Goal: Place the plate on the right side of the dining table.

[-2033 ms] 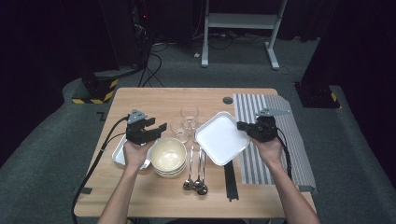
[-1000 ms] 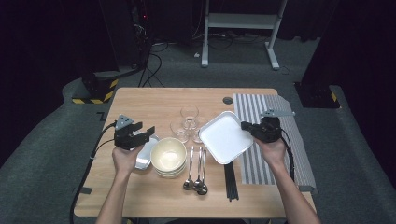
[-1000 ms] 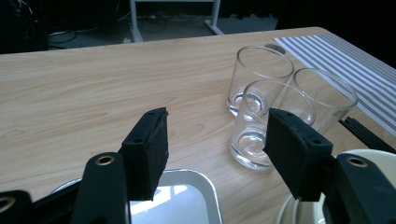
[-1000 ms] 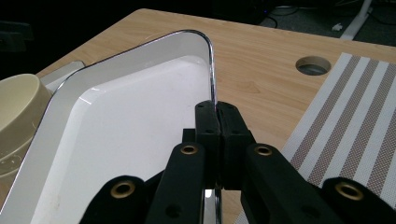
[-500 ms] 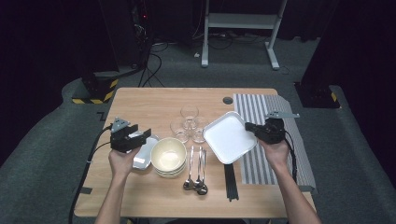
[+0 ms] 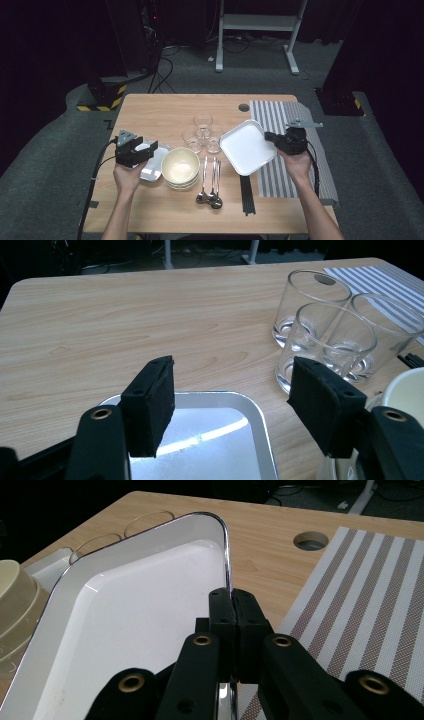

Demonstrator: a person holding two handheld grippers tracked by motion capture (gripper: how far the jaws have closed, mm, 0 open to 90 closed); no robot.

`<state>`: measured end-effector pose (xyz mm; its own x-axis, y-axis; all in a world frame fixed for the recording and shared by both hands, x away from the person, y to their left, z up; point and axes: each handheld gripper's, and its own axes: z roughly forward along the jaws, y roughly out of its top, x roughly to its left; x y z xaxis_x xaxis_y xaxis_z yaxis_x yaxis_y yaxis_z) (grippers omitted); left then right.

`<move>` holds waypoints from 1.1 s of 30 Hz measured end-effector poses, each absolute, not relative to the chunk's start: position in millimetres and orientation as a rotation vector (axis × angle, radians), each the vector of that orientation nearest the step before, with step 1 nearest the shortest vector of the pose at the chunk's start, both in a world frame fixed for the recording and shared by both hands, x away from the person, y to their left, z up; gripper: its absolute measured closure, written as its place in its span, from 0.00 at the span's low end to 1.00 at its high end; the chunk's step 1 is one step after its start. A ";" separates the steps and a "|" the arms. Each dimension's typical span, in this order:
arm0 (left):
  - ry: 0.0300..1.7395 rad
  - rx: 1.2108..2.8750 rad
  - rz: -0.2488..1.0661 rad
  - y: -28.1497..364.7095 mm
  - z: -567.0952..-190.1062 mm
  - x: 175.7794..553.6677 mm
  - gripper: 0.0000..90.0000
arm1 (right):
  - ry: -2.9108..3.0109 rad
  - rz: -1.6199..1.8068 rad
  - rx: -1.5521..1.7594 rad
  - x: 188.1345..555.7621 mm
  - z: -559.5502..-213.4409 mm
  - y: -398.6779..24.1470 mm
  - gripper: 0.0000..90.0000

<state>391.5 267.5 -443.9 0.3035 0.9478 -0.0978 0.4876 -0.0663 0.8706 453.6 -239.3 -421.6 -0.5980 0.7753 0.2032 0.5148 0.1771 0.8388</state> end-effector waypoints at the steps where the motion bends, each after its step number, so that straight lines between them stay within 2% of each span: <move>1: 1.318 1.689 0.659 268.3 -444.8 391.0 0.39 | 2.183 1.386 1.245 453.3 -422.0 -240.1 0.98; 18: 1.381 1.640 0.647 281.1 -460.9 381.3 0.38 | 2.142 1.371 1.288 450.3 -427.2 -255.7 0.98; 33: 1.455 1.632 0.697 293.1 -480.7 371.1 0.35 | 2.116 1.364 1.317 446.4 -435.2 -263.3 0.98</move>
<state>371.1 293.1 -480.7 0.1787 0.9771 -0.1158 0.5222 0.0055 0.8528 446.4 -263.3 -435.2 -0.5350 0.8171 0.2145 0.5330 0.1295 0.8362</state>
